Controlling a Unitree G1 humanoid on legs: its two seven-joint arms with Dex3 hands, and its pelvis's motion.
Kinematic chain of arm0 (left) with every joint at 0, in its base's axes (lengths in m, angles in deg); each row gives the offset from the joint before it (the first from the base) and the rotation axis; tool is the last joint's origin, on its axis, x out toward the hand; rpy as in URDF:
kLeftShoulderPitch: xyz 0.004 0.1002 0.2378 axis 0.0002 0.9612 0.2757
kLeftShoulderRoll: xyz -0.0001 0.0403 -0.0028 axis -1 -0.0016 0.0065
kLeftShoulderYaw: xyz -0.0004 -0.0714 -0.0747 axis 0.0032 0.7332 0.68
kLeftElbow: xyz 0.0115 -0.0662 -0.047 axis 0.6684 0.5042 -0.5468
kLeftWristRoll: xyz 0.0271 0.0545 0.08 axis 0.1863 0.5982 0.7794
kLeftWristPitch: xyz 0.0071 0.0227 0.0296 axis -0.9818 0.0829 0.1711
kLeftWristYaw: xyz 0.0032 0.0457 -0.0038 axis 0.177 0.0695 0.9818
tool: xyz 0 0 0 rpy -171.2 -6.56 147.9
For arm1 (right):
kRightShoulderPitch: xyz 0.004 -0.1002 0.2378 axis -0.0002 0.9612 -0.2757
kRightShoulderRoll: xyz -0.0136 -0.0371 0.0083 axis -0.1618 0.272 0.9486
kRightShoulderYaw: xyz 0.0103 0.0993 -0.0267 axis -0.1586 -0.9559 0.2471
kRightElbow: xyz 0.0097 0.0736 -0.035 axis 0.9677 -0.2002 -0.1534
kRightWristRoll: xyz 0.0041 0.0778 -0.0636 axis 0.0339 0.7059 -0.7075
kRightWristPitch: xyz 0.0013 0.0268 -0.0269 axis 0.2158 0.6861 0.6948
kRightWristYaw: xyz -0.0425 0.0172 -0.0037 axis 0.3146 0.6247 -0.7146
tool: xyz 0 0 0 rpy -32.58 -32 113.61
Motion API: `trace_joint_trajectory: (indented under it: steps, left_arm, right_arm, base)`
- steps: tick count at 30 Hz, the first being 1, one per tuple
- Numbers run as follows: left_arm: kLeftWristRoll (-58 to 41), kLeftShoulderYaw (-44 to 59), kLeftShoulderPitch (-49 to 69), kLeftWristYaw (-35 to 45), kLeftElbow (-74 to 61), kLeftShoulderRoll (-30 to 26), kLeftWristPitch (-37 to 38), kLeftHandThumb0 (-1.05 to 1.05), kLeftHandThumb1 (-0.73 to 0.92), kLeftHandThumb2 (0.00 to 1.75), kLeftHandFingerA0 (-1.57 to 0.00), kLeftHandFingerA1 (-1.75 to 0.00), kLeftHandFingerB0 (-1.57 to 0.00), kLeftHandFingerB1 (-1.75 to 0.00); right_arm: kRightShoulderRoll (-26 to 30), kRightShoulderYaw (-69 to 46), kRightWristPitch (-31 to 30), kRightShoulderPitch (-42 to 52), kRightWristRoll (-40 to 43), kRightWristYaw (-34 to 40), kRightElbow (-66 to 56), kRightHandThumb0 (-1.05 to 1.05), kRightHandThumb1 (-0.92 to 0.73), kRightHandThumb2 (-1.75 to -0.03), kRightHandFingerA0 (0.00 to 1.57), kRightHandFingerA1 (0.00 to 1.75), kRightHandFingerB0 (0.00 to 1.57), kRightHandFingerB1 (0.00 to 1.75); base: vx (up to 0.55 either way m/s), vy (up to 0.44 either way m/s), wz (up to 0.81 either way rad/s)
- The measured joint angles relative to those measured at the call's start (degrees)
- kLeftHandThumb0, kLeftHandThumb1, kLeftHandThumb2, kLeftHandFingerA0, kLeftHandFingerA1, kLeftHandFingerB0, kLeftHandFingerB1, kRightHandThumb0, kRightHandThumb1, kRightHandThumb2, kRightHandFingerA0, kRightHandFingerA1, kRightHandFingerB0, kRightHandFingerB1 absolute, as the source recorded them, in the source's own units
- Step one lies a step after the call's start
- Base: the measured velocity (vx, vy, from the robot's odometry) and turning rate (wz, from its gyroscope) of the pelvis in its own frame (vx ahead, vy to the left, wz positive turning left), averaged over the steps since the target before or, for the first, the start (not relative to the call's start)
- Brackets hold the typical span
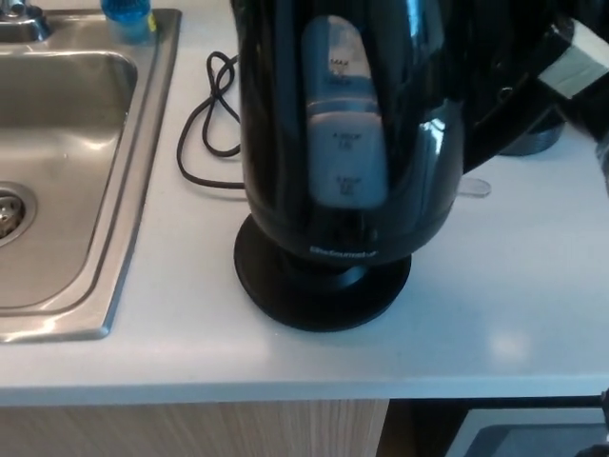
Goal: Pick up a kettle using the right hand on left side of the counter and then walk right towards the kettl base and turn on the kettle
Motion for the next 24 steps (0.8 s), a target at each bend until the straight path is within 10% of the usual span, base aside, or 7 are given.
trace_joint_trajectory:
  steps: [24]
  left_arm:
    - [-0.25,-0.66,-0.18,-0.09,-1.19,0.07,-0.01,0.38,0.57,1.24,-0.93,-1.06,-0.82,-0.95]
  right_arm:
    - [-4.18,4.54,6.52,3.23,-9.17,-2.19,6.71,-0.21,-0.37,-1.52,1.07,1.75,0.84,1.68]
  base:
    - [0.00,0.000,0.00]
